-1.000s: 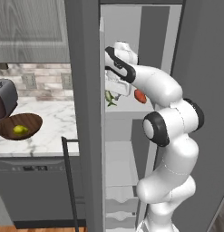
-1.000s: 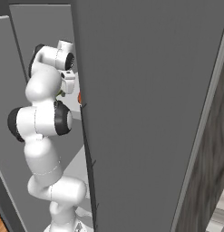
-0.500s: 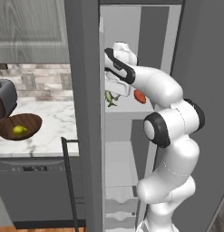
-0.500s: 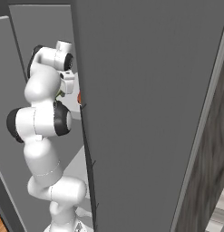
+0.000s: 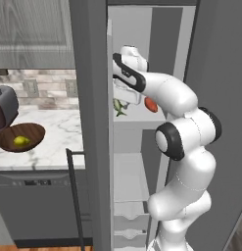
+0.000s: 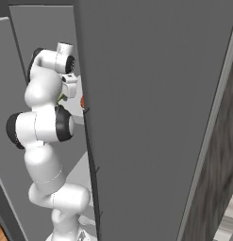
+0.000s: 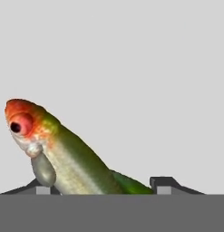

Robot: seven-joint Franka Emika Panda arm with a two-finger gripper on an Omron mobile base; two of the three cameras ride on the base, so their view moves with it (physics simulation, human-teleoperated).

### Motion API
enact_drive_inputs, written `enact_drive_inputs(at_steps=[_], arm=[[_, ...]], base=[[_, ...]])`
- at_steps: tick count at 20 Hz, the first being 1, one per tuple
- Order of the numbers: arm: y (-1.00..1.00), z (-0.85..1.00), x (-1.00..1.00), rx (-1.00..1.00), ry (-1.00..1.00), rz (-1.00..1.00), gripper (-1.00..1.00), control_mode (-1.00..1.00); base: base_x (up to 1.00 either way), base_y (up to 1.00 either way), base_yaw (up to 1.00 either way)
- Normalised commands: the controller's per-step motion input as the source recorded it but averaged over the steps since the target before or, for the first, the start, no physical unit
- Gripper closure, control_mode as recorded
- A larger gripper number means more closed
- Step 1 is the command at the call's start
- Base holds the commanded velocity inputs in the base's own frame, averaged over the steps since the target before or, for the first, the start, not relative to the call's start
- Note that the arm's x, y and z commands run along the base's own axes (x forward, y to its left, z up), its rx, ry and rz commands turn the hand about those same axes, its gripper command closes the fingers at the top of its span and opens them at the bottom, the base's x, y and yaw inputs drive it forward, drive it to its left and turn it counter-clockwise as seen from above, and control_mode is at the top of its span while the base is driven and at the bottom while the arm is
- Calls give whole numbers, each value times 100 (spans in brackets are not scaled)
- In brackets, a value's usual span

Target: Take the fish, sweet potato, and pear from the freezer and place them in the bowl on the counter.

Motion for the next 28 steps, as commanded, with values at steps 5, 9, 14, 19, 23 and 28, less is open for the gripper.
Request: enact_drive_inputs(at_steps=[5,9,14,19,23,28], arm=[[-14,-100,-43,-1,0,14,100,-100],[-25,-100,-50,0,-1,15,100,-100],[-2,-100,-46,-2,-8,14,100,-100],[8,-44,-51,0,-4,2,100,-100],[-7,-2,-50,4,-6,0,100,-100],[-11,0,-38,7,-1,0,100,-100]], base=[[0,0,0],[0,0,0],[0,0,0],[0,0,0],[0,0,0],[0,0,0]])
